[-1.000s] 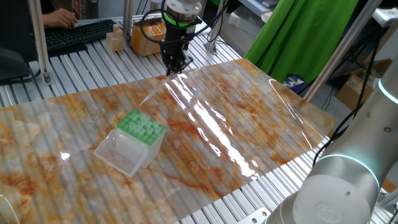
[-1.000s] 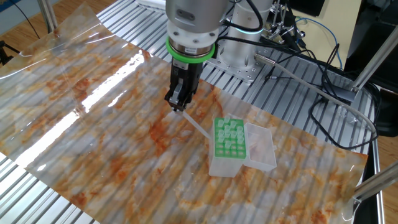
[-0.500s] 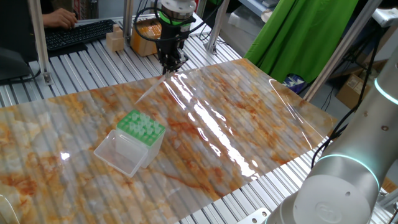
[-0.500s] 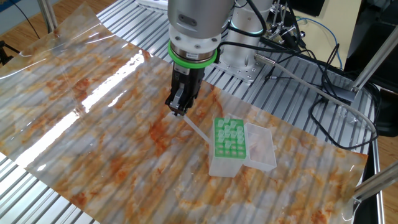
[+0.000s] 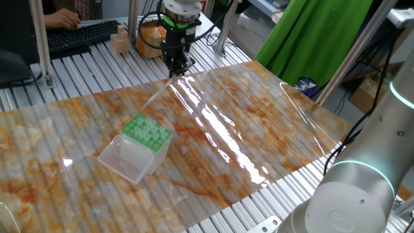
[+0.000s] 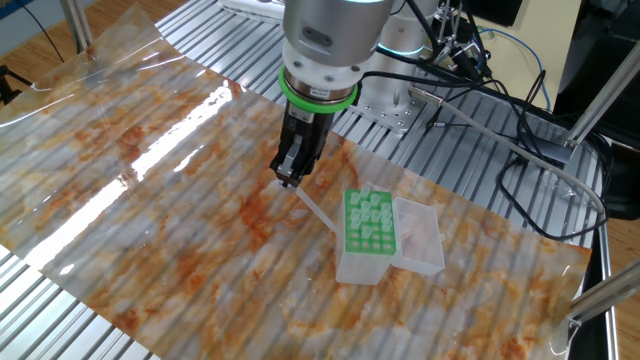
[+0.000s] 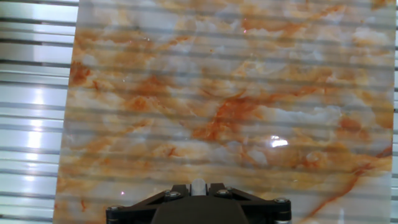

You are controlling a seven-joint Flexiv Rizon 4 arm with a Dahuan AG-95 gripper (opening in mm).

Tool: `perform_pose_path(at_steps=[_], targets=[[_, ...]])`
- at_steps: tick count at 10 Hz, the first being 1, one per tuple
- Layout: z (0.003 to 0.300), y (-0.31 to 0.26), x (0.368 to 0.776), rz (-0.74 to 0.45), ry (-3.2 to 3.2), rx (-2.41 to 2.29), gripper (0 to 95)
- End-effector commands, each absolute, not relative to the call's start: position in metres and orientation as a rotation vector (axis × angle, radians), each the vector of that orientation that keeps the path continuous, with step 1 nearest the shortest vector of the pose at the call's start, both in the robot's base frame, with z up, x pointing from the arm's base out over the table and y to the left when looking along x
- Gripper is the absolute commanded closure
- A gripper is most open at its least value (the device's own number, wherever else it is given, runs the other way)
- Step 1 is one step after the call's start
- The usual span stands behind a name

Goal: Insert a large pipette tip into the holder for large pipette tips

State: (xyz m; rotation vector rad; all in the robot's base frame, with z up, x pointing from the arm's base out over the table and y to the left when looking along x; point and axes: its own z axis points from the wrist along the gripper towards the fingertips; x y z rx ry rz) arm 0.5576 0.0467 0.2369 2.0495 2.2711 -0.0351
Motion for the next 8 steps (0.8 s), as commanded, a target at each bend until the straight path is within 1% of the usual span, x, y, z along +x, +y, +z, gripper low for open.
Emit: perform_pose_path(at_steps=[1,5,8], targets=[[0.237,0.0468,0.5571,-0.017,2.244,2.062,95.0],[0.2373,0.0476,0.5566,-0.002,2.211,2.067,95.0],[0.238,0.0492,0.5554,-0.015,2.198,2.064,95.0]])
